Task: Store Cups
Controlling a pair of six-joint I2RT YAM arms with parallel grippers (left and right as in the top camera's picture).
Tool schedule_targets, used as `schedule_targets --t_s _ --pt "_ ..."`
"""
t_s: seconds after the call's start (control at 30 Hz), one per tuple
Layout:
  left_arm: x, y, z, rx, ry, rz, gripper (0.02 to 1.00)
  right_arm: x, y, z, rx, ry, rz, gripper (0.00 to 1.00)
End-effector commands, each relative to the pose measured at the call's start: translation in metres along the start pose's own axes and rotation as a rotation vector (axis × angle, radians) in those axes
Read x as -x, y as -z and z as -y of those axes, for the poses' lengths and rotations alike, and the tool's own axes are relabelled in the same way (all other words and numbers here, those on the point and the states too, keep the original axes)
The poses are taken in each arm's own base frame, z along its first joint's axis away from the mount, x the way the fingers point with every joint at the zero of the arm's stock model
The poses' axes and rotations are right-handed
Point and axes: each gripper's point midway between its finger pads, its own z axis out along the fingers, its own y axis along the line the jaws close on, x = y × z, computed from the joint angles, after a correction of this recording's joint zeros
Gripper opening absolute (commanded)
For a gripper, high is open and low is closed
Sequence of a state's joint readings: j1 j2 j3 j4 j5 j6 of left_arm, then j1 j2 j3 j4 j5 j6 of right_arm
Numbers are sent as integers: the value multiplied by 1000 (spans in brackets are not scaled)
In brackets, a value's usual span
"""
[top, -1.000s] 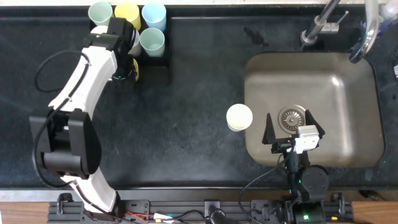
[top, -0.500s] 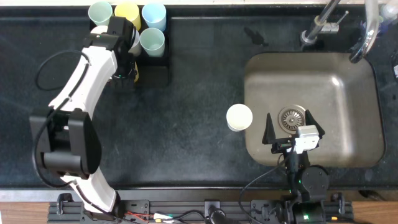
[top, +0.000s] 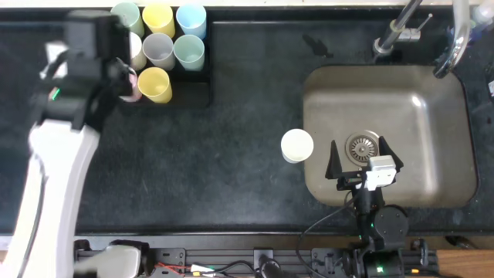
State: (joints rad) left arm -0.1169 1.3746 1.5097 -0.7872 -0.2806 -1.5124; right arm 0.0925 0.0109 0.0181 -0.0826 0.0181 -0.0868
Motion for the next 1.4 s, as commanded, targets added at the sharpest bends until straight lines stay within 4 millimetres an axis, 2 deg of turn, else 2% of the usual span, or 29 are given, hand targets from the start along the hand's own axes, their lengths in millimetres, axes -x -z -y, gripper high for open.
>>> schedule_targets --t_s 0.03,0.13,0.2,0.27,0.47,0.57,0.7,0.83,1.1,1.4 --pt "21 41 34 -237 -532 129 936 -4 0 0 -2 3 0 998" --pt "11 61 45 -431 -778 173 1000 -4 0 0 -2 3 0 998" --pt "3 69 39 -543 -876 213 1000 -4 0 0 -2 3 0 996" --pt "-1 74 26 -621 -909 255 998 -4 0 0 -2 3 0 998" --pt "-12 83 -35 -787 -906 322 998 -4 0 0 -2 3 0 998" --pt "-30 88 -63 -859 -1097 346 1000 -4 0 0 -2 3 0 998" --pt "-37 90 -89 -874 -1236 397 1000 -4 0 0 -2 3 0 993" --pt "-36 92 -107 -871 -1277 429 1000 -4 0 0 -2 3 0 998" --pt "-36 70 -145 -814 -1296 398 1000 -4 0 0 -2 3 0 993" --pt "-33 57 -176 -795 -1272 389 1000 -4 0 0 -2 3 0 998"
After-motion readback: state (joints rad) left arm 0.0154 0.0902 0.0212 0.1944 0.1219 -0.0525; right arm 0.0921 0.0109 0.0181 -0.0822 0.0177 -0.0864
